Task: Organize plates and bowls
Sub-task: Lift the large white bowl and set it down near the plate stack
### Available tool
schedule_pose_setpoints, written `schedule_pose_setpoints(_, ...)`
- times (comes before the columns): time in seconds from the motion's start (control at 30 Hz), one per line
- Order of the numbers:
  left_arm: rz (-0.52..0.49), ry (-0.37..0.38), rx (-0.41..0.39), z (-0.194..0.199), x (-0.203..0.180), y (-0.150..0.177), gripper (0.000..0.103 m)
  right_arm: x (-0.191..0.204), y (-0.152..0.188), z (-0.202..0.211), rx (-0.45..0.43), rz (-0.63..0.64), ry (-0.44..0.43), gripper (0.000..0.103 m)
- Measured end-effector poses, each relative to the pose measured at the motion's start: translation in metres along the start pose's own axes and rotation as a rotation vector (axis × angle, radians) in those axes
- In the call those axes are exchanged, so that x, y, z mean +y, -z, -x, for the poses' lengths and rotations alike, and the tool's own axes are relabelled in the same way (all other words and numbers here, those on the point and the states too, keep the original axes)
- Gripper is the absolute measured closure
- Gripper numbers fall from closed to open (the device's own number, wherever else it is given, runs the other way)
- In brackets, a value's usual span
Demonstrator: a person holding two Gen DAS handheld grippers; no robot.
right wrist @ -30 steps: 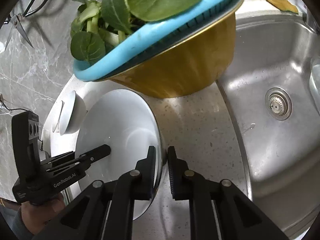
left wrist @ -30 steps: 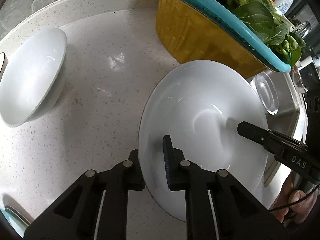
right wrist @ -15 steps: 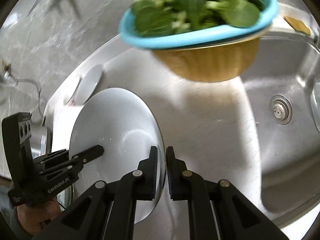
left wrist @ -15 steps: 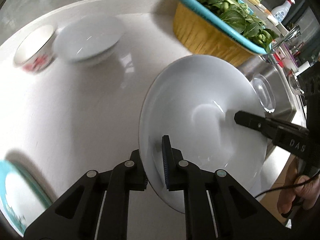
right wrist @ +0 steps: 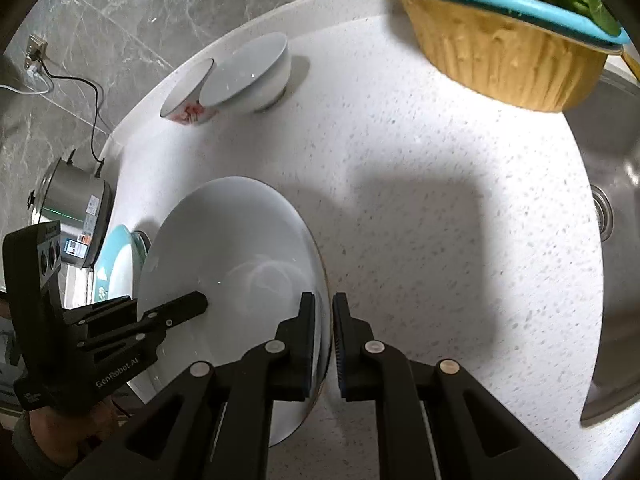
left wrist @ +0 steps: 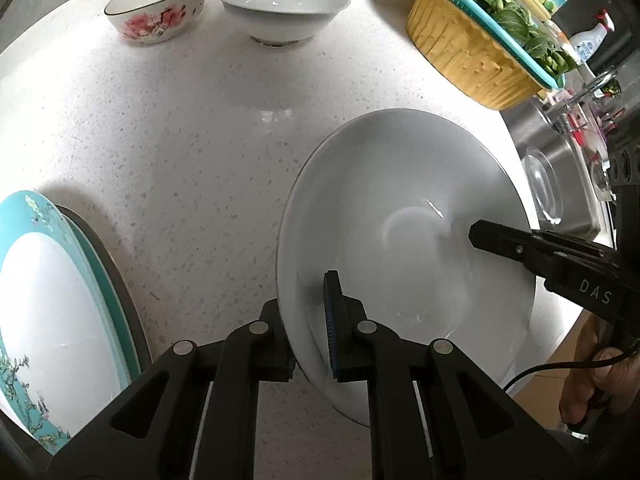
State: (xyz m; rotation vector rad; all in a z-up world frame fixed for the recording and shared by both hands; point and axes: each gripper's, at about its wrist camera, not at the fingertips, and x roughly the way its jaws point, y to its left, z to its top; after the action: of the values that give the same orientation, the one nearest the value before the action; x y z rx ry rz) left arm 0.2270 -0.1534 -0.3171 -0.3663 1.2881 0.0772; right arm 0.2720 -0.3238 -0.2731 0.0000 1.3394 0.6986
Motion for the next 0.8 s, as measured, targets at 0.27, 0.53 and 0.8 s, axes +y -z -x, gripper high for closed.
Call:
schedule_pose_setpoints(0.27,-0.028,0.001,0.006,-0.02,-0.005,-0.012,0.093,-0.008,0.005,-0.005,0.002,-0.018,0.013,0.092)
schedule_pose_setpoints(0.53,-0.005,-0.01,-0.025,-0.002,0.0,-0.016,0.078,-0.007,0.006,0.001,-0.019,-0.01,-0.039,0.07)
schedule_pose_setpoints(0.8,0.066,0.114,-0.098,0.057,0.016,-0.023,0.021,-0.03,-0.004,0.05,-0.133,-0.044,-0.065,0.029)
